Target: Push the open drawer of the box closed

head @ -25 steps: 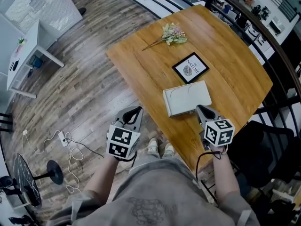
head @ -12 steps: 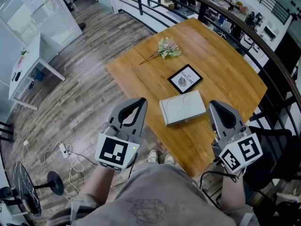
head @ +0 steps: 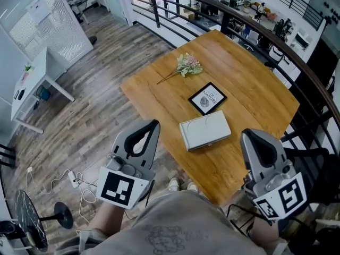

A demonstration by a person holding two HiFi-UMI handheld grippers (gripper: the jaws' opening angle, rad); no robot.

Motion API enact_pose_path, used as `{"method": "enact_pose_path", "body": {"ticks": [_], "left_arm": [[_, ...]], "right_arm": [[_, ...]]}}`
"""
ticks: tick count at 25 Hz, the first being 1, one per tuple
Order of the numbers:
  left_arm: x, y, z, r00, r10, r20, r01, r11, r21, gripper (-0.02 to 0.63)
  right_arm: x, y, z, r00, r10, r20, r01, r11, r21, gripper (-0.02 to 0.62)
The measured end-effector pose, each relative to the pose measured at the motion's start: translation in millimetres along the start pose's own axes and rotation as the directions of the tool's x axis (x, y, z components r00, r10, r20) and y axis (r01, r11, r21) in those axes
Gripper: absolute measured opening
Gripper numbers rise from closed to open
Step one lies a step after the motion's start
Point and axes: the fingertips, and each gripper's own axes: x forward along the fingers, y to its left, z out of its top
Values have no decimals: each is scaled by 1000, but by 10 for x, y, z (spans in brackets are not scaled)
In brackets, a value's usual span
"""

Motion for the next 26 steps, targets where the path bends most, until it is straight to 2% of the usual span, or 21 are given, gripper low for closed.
{"method": "enact_pose_path", "body": {"ticks": [4,12,19,26], "left_arm": [[2,-20,-42,1000,-4,-6,4,1000,22,16],[-18,-178,-305,998,-43,-43,44,999,23,17],[-76,-227,-417,997,-48,-63,51,998,42,15],[-175,-149,-476,998,-27,-61,27,1000,3,17]], "right_arm": [[18,122,-114,999,27,-25,-26,1000,16,34],[26,377,-566,987,49,-150,-43,998,42,34],[48,435,-600,985,53,-164,-47,998,42,34],[109,532,-643,984,60,-168,-57,998,28,34]]}}
